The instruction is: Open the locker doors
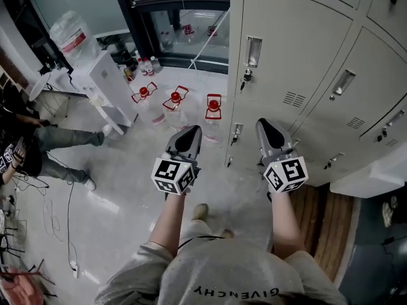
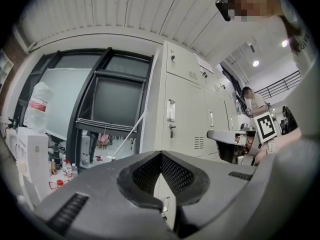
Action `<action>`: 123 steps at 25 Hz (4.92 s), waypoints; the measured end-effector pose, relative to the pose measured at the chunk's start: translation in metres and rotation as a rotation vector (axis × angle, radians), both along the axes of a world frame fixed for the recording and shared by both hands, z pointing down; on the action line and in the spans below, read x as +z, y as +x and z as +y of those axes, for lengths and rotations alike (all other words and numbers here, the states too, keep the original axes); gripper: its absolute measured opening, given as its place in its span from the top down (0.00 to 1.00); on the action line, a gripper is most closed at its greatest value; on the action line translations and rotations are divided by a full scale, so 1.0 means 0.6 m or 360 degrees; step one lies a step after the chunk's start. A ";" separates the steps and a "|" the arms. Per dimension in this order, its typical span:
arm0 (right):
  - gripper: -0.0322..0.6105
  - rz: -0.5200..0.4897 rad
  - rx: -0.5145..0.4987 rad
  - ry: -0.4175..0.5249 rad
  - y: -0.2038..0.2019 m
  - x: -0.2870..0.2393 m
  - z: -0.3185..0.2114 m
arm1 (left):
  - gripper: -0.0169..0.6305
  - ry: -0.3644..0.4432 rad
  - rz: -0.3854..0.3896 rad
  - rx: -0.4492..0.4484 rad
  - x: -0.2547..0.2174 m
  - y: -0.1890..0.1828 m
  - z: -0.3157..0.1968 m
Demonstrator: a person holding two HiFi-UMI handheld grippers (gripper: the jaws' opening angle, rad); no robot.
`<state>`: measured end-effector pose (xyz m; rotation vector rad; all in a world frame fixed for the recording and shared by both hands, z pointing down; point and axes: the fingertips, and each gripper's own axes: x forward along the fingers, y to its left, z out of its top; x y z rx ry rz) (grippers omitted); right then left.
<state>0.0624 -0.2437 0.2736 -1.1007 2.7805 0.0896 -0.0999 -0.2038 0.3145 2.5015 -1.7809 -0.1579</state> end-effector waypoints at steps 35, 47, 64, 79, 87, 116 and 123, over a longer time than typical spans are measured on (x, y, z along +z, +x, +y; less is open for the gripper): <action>0.72 0.0197 0.0472 -0.0008 -0.155 -0.150 -0.246 | 0.98 -0.0073 0.0044 0.0127 -0.037 -0.115 -0.176; 0.72 0.0145 0.0485 -0.0023 -0.151 -0.151 -0.223 | 0.98 -0.0060 0.0065 0.0098 -0.023 -0.139 -0.140; 0.78 0.0236 0.0548 0.0093 -0.128 -0.153 -0.132 | 0.98 -0.0077 0.0091 0.0183 0.008 -0.102 -0.086; 0.77 0.0173 0.0445 0.0112 -0.060 -0.155 -0.001 | 0.98 -0.0060 0.0095 0.0177 0.013 -0.038 0.026; 0.75 0.0154 0.0393 0.0141 0.009 -0.155 0.073 | 0.98 -0.0055 0.0110 0.0196 0.021 0.023 0.080; 0.82 0.0363 0.0847 0.0321 0.262 -0.157 0.198 | 0.98 -0.0027 0.0084 0.0239 0.010 0.135 0.134; 0.84 0.0373 0.1011 0.0299 0.330 -0.155 0.197 | 0.98 -0.0036 0.0085 0.0245 0.011 0.149 0.126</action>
